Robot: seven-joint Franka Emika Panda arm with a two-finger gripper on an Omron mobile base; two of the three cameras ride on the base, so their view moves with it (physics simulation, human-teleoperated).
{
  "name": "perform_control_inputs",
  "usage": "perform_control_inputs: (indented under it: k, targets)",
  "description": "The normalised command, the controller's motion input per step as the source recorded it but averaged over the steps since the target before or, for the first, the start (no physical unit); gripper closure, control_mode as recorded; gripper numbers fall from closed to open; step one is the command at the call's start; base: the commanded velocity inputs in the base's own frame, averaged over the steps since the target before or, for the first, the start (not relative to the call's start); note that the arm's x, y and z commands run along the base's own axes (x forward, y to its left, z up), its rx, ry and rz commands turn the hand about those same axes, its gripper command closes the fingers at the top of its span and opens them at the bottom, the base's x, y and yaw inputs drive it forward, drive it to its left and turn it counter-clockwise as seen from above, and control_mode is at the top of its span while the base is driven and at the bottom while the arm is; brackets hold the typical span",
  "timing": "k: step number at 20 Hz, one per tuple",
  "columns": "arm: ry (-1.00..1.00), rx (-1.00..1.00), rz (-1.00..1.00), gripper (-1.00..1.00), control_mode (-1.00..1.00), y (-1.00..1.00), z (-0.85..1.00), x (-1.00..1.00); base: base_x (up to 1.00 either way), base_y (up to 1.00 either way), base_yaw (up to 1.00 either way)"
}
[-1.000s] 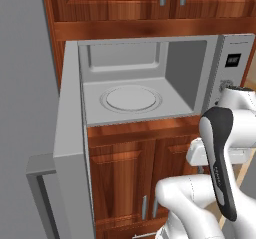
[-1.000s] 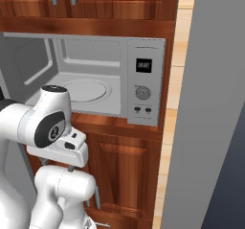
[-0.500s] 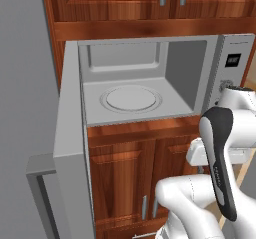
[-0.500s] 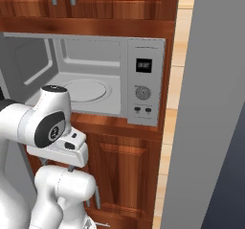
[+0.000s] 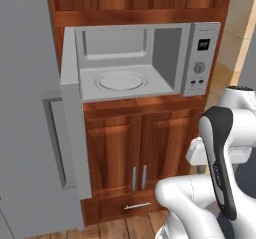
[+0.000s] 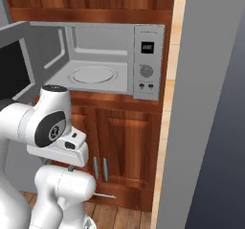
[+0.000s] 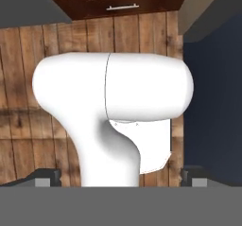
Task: Place the sponge inside the microwave to prepare for sanitizing.
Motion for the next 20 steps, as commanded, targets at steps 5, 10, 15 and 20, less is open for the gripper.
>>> perform_control_inputs:
  k: [5,10,15,20]
  targets:
    - [0.0,0.0,0.0,-1.0,1.0,0.0,0.0,0.0,-0.48,0.02,0.0]
    - [0.0,0.0,0.0,-1.0,1.0,0.0,0.0,0.0,-0.39,0.46,-0.01]
    - [0.0,0.0,0.0,-1.0,1.0,0.0,0.0,0.0,-0.38,0.78,0.0]
    - [0.0,0.0,0.0,-1.0,1.0,0.0,0.0,0.0,-0.46,0.73,0.0]
